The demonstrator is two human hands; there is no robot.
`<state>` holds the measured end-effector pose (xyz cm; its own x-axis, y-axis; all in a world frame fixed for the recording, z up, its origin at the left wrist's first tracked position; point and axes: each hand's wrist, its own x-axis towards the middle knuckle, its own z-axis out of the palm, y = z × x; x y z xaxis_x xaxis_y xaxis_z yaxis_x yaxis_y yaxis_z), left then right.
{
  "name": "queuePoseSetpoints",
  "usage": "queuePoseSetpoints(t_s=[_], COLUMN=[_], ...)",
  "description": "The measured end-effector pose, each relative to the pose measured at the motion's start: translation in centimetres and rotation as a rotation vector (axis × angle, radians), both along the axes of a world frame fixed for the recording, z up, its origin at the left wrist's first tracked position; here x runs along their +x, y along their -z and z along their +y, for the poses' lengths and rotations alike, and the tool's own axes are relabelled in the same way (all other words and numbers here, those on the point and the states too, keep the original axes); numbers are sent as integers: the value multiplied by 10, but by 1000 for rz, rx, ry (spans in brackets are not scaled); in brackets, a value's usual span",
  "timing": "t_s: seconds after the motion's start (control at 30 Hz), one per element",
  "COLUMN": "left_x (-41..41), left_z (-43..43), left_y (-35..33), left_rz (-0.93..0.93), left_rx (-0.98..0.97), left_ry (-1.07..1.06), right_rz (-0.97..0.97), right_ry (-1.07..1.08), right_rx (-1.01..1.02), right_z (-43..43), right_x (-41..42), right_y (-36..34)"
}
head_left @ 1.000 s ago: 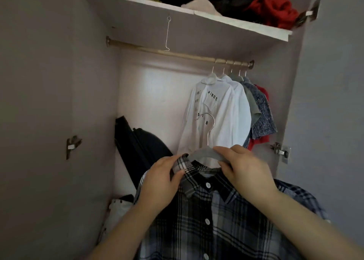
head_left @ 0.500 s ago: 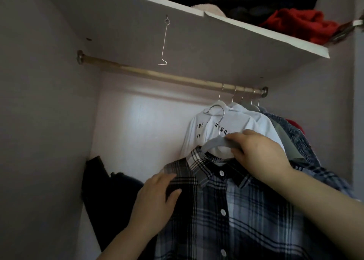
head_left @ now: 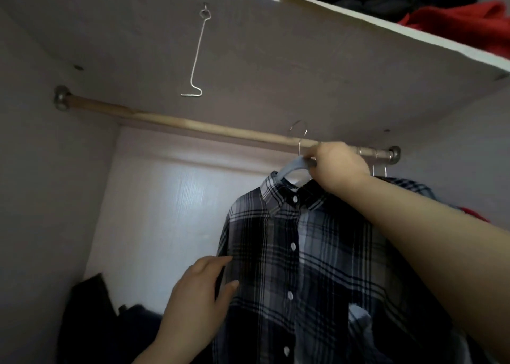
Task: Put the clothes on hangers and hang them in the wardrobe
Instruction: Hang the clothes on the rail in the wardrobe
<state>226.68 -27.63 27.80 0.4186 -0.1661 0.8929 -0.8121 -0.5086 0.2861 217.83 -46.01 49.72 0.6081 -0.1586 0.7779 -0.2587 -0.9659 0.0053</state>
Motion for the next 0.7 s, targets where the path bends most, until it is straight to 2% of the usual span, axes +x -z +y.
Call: queuePoseSetpoints(t_s=[0.27, 0.47, 0.6, 0.7], left_x=[28, 41, 41, 35], left_z=[-1, 1, -1, 0], left_y=[-7, 8, 15, 19], left_rz=[-17, 56, 62, 35], left_rx=[19, 56, 75, 53], left_ry=[-91, -121, -123, -76], right_rz=[-95, 102, 229, 62], right_ry=[-3, 33, 53, 65], right_rx=[14, 101, 254, 51], right_z=[-2, -6, 1, 4], right_x=[58, 76, 66, 65], right_y=[-21, 4, -5, 14])
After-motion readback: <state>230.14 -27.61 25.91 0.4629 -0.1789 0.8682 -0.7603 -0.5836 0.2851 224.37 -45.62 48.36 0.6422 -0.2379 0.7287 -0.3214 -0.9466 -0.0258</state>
